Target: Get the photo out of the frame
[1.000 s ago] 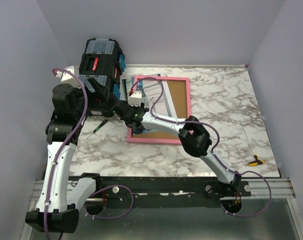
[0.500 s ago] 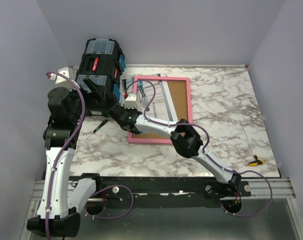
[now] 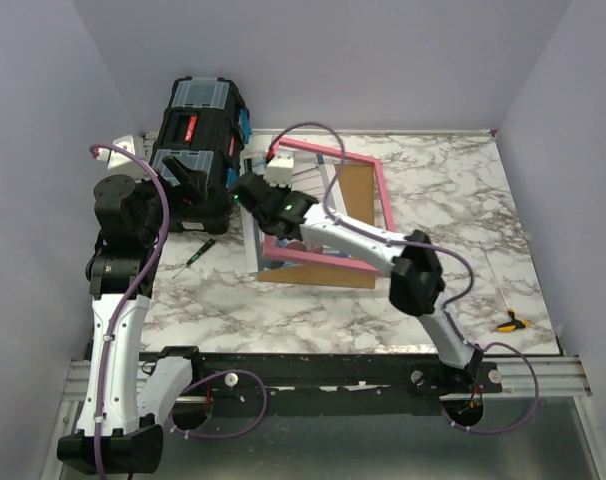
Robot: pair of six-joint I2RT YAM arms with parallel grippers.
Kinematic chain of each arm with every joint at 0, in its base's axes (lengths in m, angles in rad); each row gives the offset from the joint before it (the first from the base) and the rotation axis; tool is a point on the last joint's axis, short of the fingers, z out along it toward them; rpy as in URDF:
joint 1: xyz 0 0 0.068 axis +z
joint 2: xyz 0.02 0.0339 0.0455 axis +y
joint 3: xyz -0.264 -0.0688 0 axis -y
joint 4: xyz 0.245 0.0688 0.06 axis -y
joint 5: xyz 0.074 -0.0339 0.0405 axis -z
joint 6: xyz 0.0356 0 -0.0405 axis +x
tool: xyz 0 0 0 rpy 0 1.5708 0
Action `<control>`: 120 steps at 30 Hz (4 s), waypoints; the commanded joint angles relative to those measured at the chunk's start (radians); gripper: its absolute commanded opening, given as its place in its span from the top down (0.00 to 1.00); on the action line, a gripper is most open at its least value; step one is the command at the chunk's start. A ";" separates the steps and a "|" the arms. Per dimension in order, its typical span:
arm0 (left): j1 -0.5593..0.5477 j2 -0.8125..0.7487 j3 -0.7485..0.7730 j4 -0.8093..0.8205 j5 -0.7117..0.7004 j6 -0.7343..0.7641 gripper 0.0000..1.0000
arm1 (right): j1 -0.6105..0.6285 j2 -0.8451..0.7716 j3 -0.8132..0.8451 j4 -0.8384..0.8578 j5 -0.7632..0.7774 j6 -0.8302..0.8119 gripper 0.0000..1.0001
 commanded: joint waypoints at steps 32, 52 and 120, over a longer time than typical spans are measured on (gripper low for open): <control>0.004 0.042 -0.026 0.051 0.088 -0.040 0.17 | -0.663 -0.494 -1.132 0.840 -0.315 -0.869 0.99; -0.024 0.153 -0.041 0.067 0.192 -0.076 0.16 | -0.641 -0.640 -1.026 0.637 -0.697 -0.333 0.07; -0.355 0.565 -0.489 0.340 -0.093 -0.489 0.12 | -0.749 0.418 0.061 0.816 -1.351 -0.153 0.19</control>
